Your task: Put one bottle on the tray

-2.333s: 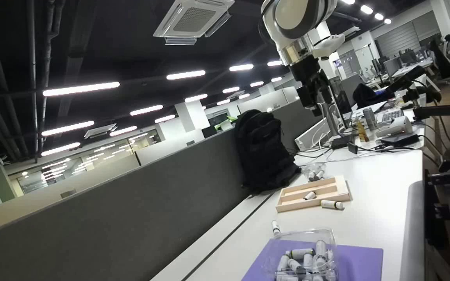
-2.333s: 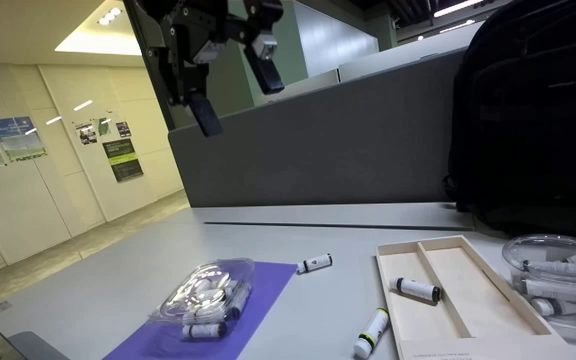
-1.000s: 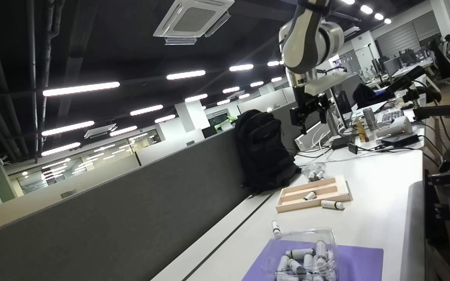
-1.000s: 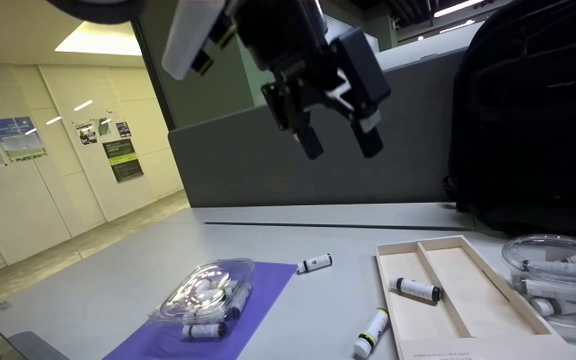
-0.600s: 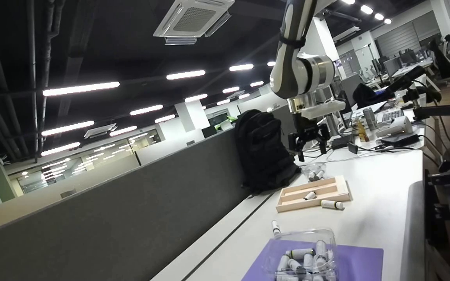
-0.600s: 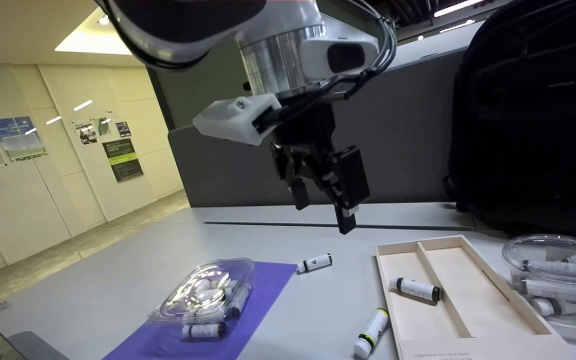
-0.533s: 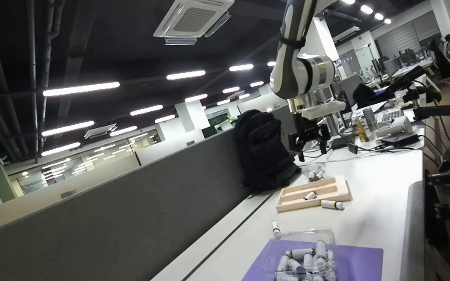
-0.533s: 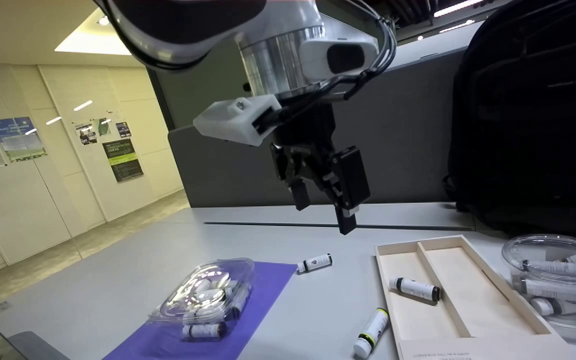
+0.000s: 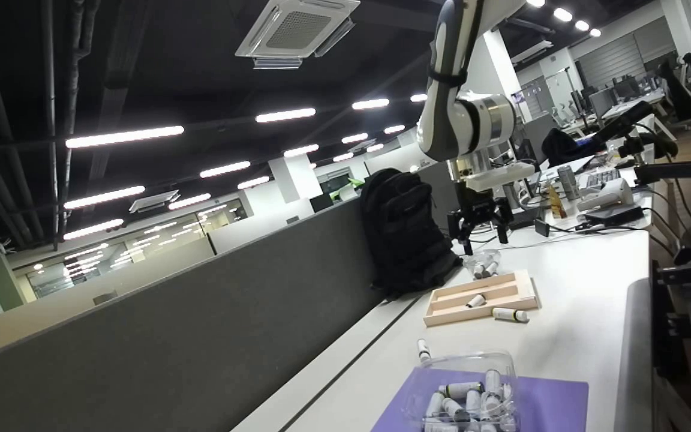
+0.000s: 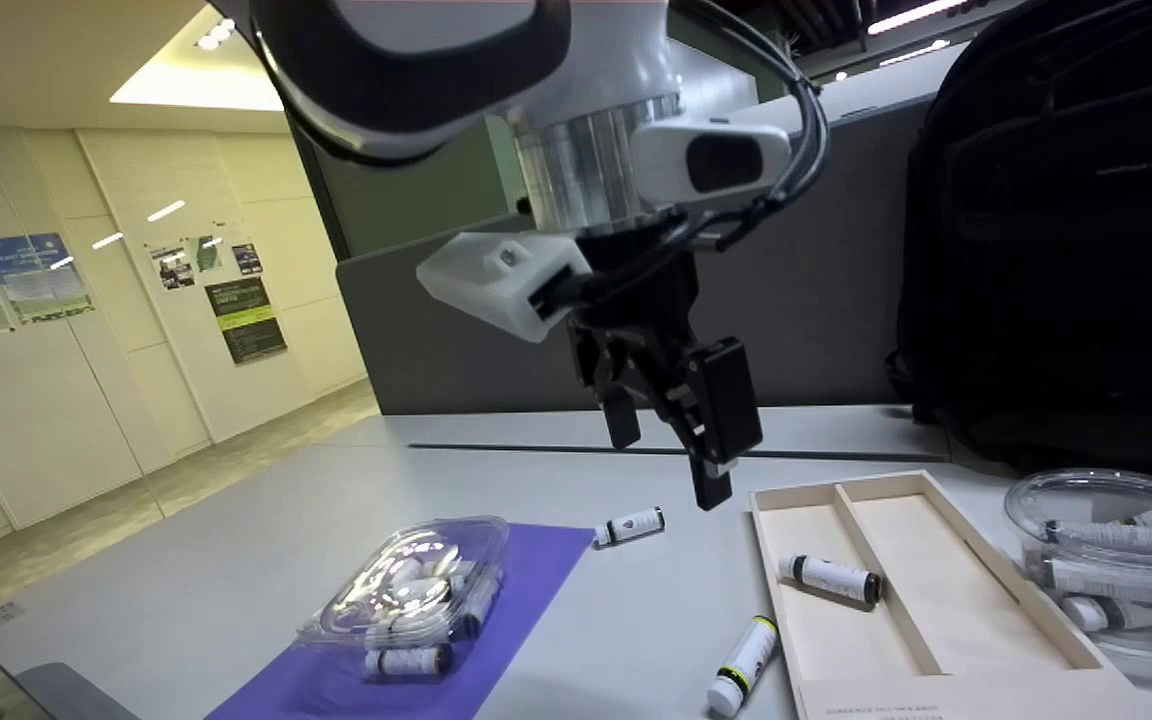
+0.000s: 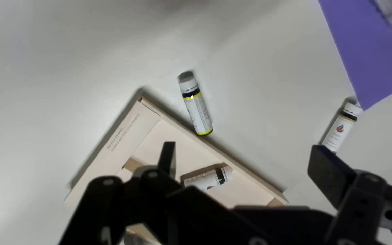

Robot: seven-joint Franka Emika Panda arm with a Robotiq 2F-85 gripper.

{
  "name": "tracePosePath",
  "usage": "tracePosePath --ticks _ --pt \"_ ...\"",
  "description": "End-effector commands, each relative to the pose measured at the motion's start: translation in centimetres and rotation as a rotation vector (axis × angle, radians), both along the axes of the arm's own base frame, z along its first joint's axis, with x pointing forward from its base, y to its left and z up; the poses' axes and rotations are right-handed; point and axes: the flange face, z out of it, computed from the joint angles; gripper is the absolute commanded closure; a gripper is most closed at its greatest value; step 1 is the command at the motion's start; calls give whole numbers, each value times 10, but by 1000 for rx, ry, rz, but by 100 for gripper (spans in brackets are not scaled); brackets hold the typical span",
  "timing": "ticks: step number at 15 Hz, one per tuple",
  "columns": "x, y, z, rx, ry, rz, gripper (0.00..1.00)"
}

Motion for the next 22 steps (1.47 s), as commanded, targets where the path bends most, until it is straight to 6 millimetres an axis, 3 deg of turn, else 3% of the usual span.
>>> tracePosePath --ticks 1,11,18,19,20,22 --pt "19 -18 -39 28 50 -60 0" --pt "50 -33 -132 60 195 -34 0" --pt "44 -27 -155 30 236 -2 0" --pt "44 -28 -156 28 235 -8 7" --pt "44 -28 -156 29 235 -7 26" --pt "44 -29 -156 23 235 -11 40"
